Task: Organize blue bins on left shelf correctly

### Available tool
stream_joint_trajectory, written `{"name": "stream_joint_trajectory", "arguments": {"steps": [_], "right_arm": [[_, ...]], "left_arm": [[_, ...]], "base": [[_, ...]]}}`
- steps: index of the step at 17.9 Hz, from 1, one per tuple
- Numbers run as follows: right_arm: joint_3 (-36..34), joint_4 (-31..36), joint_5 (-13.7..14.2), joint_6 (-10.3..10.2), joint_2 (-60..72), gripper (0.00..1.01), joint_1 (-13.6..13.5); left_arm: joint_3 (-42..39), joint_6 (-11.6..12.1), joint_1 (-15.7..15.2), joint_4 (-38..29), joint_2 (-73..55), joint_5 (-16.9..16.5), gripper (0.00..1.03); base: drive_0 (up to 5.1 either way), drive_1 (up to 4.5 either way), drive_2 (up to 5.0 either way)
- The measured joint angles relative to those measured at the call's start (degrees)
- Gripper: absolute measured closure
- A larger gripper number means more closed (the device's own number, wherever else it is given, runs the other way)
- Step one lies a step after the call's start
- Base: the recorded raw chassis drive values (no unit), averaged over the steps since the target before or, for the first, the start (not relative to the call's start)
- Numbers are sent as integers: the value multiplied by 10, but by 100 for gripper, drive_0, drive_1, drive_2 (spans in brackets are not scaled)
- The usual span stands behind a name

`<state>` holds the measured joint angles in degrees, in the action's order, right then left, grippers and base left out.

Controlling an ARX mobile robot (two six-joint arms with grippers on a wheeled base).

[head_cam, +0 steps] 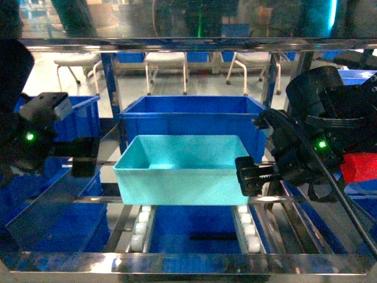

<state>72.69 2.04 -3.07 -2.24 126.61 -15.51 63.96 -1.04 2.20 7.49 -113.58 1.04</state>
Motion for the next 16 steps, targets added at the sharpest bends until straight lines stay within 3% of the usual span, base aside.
{"name": "stream_joint_trajectory", "arguments": {"steps": [6,9,11,12,16], "right_arm": [[-106,3,41,-45,-99,3,-38],[-168,-7,63,-80,-172,3,-57],[-206,-33,67,-98,-222,3,-62],[-217,-37,68,-99,-236,3,-57],[-223,-27,71,-89,-246,3,-63]], "left_arm": [[-113,20,-35,26,88,-25,5],[-144,47,-68,58,175,-70,5],[-159,56,-102,86,225,-60,5],[-165,76,-112,92,235,-68,5],[-169,76,-115,92,239,-66,5]], "base": [[0,0,0],[0,0,0],[0,0,0],[0,0,0],[0,0,0]]}}
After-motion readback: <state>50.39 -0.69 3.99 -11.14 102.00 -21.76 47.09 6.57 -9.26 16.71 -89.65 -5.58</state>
